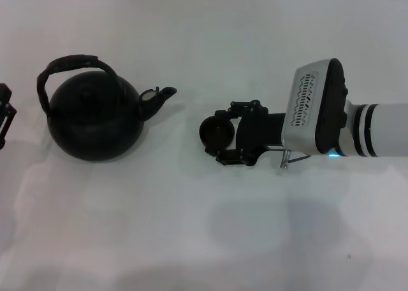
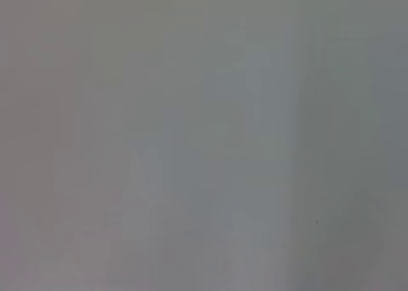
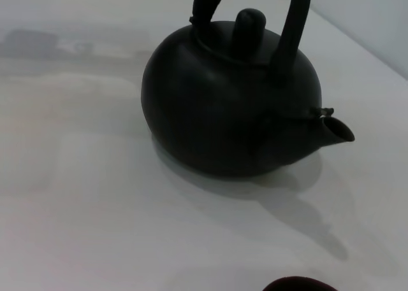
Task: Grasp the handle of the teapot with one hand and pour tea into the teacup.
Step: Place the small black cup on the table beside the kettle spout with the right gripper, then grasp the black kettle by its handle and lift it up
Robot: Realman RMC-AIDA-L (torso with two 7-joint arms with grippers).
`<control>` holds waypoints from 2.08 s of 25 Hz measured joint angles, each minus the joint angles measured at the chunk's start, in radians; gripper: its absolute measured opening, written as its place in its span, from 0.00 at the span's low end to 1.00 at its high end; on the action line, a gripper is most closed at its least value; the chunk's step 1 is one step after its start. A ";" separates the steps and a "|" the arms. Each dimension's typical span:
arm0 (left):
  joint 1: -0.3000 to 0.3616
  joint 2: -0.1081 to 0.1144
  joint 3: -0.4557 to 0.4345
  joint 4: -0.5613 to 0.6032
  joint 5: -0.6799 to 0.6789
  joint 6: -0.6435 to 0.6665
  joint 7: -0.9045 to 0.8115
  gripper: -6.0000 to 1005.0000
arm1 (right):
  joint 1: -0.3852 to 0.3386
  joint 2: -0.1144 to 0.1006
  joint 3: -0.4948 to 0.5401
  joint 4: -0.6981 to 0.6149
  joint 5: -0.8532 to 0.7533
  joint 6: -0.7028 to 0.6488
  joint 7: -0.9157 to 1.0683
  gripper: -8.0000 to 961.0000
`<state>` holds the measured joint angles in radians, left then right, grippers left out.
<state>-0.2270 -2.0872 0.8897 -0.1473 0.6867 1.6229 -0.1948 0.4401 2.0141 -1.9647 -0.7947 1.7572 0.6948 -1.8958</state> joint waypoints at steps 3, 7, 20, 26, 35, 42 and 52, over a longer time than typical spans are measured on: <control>-0.001 0.001 0.000 0.000 0.000 0.000 0.000 0.77 | 0.000 0.000 -0.001 0.003 0.002 0.000 0.002 0.83; -0.003 0.001 0.000 0.001 0.000 0.000 0.000 0.77 | -0.001 0.000 -0.001 0.004 0.002 0.000 0.004 0.84; -0.003 0.001 0.000 0.005 -0.001 0.000 0.000 0.77 | -0.007 -0.001 0.007 0.005 -0.003 0.014 0.014 0.86; -0.003 0.001 0.000 0.003 -0.001 -0.001 0.000 0.77 | -0.009 -0.002 0.037 -0.004 0.001 0.045 0.012 0.89; 0.001 0.004 0.001 0.009 0.088 0.002 0.000 0.77 | -0.038 -0.007 0.218 -0.006 0.005 0.203 0.006 0.89; 0.000 0.003 0.007 0.012 0.151 0.039 0.010 0.77 | -0.079 -0.011 0.366 0.003 0.001 0.280 -0.007 0.89; -0.025 0.009 0.011 0.011 0.156 -0.023 -0.088 0.77 | -0.090 -0.011 0.388 0.006 0.004 0.303 -0.020 0.89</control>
<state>-0.2515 -2.0782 0.9008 -0.1359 0.8428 1.5995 -0.2832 0.3499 2.0033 -1.5763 -0.7888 1.7611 0.9975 -1.9160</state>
